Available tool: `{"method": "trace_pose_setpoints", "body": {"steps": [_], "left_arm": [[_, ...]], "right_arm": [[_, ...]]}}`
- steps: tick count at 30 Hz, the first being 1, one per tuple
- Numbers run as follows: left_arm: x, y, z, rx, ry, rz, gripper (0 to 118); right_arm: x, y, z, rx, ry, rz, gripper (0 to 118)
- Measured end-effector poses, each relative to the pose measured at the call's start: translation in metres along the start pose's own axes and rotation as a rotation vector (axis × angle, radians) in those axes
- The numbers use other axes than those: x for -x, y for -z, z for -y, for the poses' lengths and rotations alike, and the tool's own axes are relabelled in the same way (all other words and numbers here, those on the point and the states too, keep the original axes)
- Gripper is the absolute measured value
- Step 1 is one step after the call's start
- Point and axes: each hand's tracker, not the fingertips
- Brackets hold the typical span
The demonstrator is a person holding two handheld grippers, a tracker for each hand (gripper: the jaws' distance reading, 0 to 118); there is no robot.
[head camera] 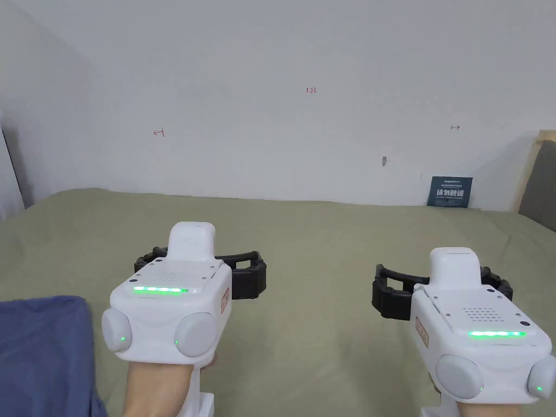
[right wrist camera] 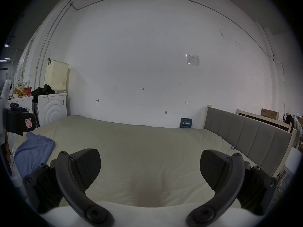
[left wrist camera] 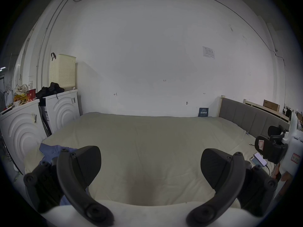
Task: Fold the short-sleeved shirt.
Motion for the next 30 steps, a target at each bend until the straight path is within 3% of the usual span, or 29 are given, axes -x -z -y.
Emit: {"method": "trace_pose_setpoints", "body": {"steps": [30], "left_arm": [[0.001,0.0012,0.003,-0.009,0.0,-0.007,118]], "right_arm": [[-0.0003,-0.0002,0.0028,-0.001,0.007,-0.002,118]]}}
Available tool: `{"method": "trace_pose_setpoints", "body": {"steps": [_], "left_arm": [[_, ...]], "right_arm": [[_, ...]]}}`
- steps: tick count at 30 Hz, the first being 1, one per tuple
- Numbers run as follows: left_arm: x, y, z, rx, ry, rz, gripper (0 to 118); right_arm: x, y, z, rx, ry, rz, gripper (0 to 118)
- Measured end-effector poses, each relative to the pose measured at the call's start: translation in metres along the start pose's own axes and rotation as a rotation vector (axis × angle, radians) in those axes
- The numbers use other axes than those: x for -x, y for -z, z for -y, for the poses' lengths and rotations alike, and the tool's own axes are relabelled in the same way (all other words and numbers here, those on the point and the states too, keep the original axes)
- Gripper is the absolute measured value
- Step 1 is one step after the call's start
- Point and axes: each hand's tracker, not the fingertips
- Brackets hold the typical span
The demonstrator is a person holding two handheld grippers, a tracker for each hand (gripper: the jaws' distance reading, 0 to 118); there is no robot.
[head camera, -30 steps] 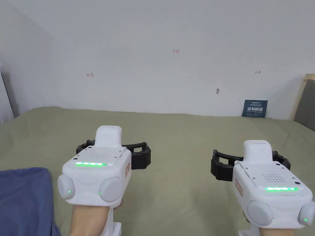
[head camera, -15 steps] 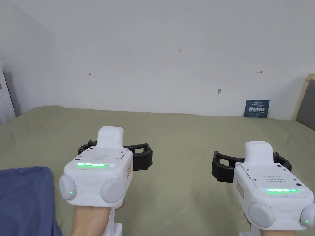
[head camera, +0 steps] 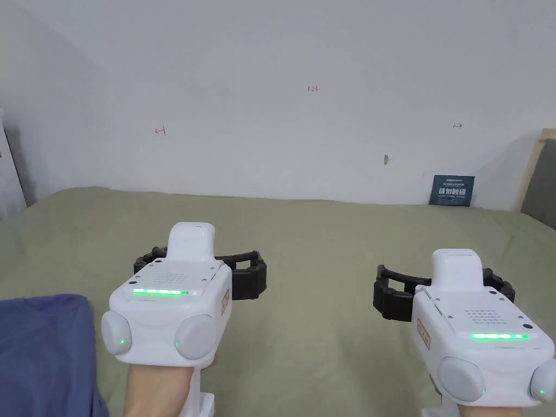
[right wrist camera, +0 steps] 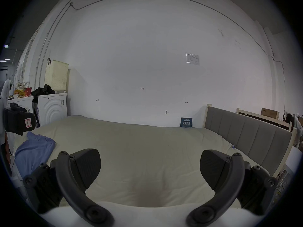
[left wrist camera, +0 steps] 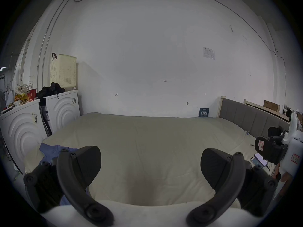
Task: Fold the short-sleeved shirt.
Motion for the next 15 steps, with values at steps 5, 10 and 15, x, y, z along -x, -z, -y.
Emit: {"method": "trace_pose_setpoints", "body": {"steps": [5,10,15], "left_arm": [[-0.0017,-0.0008,0.0004,-0.007,0.012,-0.002,118],[-0.003,-0.0018,-0.0003,-0.008,0.008,0.002,118],[-0.0039,-0.0028,-0.0006,-0.008,0.014,0.004,118]], "right_arm": [[0.0014,-0.0018,-0.0011,-0.013,-0.021,0.003,118],[0.0017,-0.002,-0.0019,-0.014,-0.013,0.001,118],[0.0018,-0.0023,-0.0004,-0.012,-0.015,0.0,118]]}}
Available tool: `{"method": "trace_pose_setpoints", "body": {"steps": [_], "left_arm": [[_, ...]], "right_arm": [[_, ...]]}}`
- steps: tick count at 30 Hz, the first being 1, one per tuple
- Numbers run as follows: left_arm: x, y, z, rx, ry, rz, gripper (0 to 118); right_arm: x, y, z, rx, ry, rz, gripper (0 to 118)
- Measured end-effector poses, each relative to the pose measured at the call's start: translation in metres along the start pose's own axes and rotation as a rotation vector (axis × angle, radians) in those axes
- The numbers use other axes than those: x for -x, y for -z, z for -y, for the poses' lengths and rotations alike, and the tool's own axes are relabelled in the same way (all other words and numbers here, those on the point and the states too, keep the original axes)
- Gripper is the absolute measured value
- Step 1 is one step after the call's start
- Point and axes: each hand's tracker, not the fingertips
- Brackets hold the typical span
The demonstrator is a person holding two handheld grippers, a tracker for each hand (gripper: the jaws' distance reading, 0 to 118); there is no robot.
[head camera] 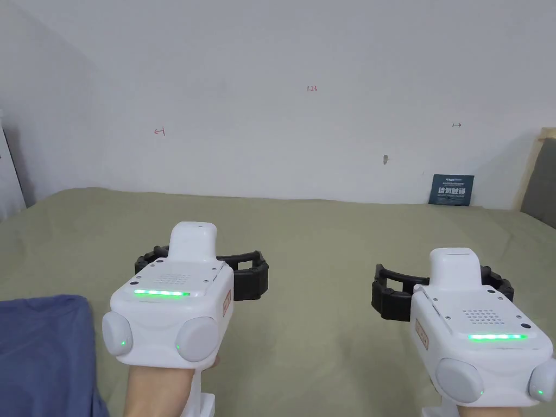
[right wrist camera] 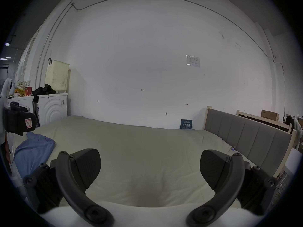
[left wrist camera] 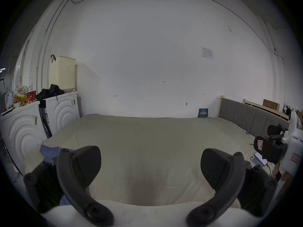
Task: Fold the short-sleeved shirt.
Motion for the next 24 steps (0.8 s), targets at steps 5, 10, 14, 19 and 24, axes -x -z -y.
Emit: {"method": "trace_pose_setpoints", "body": {"steps": [5,10,14,19,24], "left_arm": [[-0.0001,0.0003,0.0003,0.003,-0.005,0.002,118],[-0.0003,0.0008,0.0005,0.005,-0.003,0.003,118],[0.0005,0.0004,0.0003,0.006,-0.01,0.004,118],[0.0012,-0.0002,-0.0001,0.005,-0.011,0.002,118],[0.0012,-0.0015,0.0004,0.007,-0.012,0.001,118]], "right_arm": [[-0.0001,-0.0006,-0.0002,0.002,0.005,-0.002,118],[0.0004,-0.0008,-0.0009,0.0,0.002,-0.002,118],[0.0006,-0.0003,-0.0013,0.001,0.002,-0.003,118],[0.0011,-0.001,-0.0015,0.0,-0.001,-0.005,118],[0.0005,-0.0012,-0.001,0.002,0.002,-0.002,118]]}}
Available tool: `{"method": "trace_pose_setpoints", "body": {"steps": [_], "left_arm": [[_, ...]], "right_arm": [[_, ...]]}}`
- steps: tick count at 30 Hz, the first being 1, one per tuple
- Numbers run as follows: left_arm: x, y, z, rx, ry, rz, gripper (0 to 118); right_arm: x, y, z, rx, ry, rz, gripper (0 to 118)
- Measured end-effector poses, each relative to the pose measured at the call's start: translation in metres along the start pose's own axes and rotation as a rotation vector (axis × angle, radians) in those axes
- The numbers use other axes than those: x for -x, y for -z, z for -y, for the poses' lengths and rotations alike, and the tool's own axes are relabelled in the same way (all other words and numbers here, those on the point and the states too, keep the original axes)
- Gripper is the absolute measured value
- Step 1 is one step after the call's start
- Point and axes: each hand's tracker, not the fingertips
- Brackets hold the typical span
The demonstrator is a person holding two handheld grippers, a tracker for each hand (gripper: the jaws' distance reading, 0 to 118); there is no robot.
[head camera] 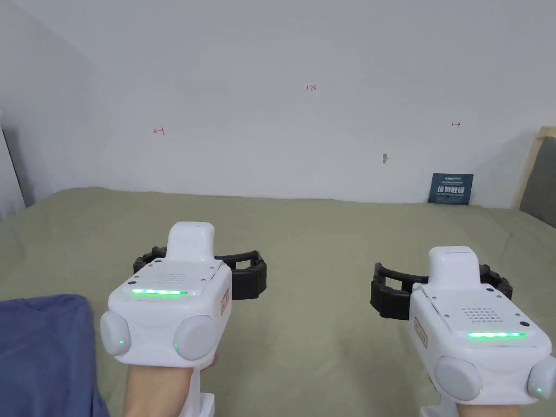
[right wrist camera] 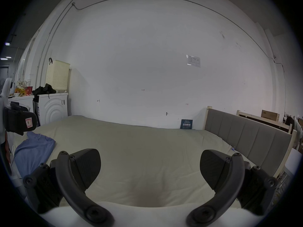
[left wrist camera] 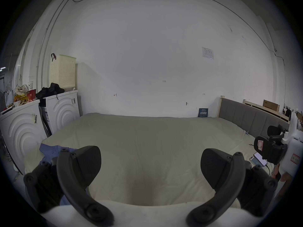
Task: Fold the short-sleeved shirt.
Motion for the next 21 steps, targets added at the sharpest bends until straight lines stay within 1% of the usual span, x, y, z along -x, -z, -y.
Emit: {"method": "trace_pose_setpoints", "body": {"steps": [10,13,16,21], "left_arm": [[-0.0008,0.0,-0.0001,-0.001,0.006,0.004,118],[-0.0037,-0.0007,0.0006,-0.018,0.042,-0.024,118],[-0.0052,-0.0009,0.0017,-0.023,0.067,-0.034,118],[-0.0027,-0.0008,0.0012,-0.025,0.041,-0.017,118]], "right_arm": [[-0.0014,-0.0001,0.0007,0.002,0.006,-0.008,118],[-0.0034,0.0002,-0.0002,0.004,0.03,-0.02,118],[-0.0038,0.0002,0.0001,-0.005,0.028,-0.011,118],[-0.0034,-0.0006,0.0013,-0.009,0.015,-0.011,118]]}}
